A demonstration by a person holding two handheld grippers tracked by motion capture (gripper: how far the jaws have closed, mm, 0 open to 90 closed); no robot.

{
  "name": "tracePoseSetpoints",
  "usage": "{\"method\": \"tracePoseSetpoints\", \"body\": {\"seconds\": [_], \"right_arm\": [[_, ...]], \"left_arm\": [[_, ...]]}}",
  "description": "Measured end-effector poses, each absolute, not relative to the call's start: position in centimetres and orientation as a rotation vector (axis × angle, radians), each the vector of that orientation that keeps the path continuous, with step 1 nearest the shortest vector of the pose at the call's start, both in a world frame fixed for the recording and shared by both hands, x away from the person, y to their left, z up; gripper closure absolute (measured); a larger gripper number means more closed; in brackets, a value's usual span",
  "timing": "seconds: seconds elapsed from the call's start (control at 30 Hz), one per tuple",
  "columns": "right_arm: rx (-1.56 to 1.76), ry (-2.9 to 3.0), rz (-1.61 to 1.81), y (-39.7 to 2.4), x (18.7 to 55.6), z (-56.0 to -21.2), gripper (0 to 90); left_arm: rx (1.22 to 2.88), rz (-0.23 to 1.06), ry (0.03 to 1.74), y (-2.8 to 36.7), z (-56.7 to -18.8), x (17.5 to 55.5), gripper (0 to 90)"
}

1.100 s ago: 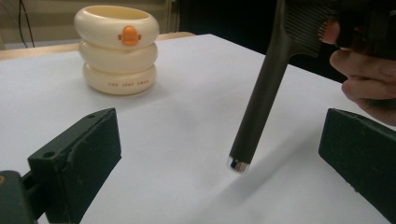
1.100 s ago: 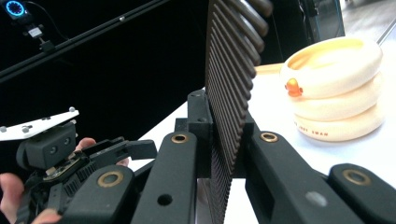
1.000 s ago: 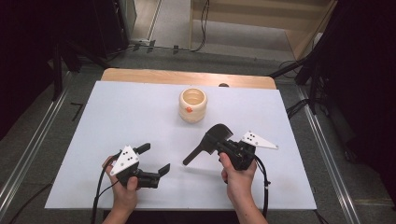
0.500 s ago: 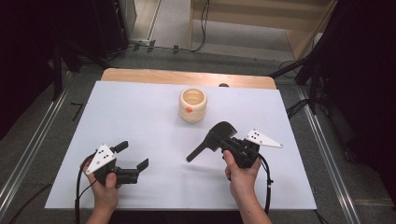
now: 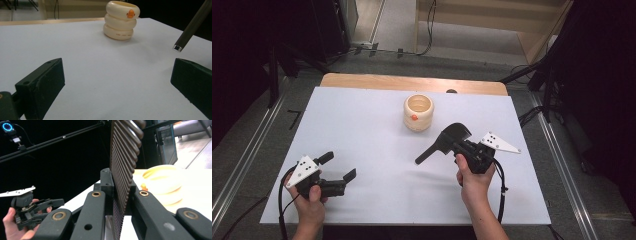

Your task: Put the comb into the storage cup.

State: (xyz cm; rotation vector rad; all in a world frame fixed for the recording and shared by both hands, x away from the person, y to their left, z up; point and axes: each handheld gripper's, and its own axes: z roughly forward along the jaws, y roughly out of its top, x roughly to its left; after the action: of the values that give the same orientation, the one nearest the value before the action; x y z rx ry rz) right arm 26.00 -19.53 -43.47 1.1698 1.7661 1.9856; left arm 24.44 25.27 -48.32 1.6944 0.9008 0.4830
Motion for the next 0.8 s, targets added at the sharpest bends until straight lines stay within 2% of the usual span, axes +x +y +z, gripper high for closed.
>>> {"method": "tracePoseSetpoints", "body": {"seconds": [0.37,0.8], "right_arm": [[1.153,1.723,1.982,-20.1,27.2,-42.7,82.5],[1.146,1.706,1.959,-20.2,28.9,-42.4,82.5]], "left_arm": [[1.666,0.472,0.961,27.2,-48.9,24.2,0.0],[1.677,0.480,0.949,26.8,-49.2,24.1,0.0]]}}
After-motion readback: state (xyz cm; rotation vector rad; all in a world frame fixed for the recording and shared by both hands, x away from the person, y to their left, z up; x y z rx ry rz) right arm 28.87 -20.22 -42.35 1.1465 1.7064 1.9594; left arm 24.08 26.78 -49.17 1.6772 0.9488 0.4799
